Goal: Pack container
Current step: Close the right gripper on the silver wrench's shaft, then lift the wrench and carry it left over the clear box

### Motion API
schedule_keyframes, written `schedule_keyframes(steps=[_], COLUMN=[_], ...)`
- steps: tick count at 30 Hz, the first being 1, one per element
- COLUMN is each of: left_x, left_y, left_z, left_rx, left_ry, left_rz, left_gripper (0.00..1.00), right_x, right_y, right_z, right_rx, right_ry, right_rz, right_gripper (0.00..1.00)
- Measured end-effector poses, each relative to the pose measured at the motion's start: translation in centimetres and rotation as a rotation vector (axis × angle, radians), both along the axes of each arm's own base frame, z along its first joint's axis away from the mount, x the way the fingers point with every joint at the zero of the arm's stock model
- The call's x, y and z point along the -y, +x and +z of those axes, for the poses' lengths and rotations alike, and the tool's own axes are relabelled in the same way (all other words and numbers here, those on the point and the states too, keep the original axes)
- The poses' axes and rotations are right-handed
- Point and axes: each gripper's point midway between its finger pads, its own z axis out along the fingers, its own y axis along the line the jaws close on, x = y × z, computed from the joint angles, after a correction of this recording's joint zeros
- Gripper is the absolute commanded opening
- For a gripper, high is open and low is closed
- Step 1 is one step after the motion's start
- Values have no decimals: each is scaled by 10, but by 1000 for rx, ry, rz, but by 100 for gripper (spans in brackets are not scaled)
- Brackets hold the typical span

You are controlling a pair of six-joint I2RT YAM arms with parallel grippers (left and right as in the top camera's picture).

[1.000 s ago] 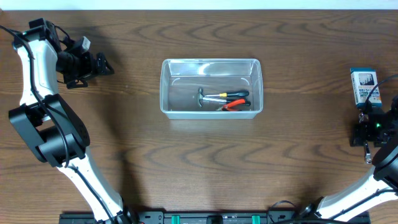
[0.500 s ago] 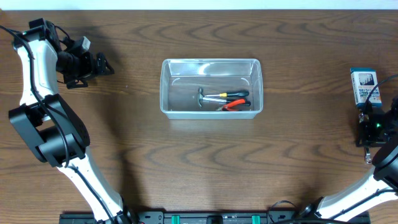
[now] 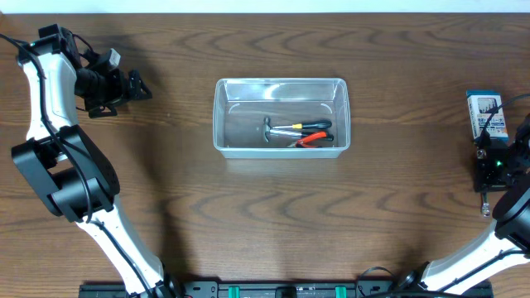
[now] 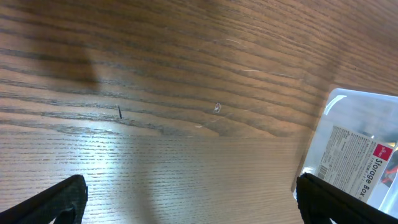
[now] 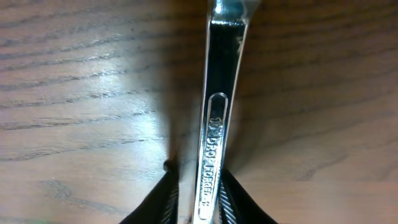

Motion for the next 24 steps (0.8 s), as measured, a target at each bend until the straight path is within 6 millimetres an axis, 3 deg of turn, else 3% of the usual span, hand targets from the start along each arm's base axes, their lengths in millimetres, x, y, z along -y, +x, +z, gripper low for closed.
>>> schedule_keyframes(steps=[7, 20, 24], left_x=[0, 0, 0], left_y=[0, 0, 0], left_z=[0, 0, 0], left_rx=[0, 0, 0], left_ry=[0, 0, 0], left_rz=[0, 0, 0], left_gripper=[98, 98, 98], right_x=[0, 0, 0], right_y=[0, 1, 13], right_z=[0, 2, 14], right_rx=[-2, -2, 4], right_ry=[-2, -6, -13], right_rz=[0, -11, -4], right_gripper=[3, 1, 1])
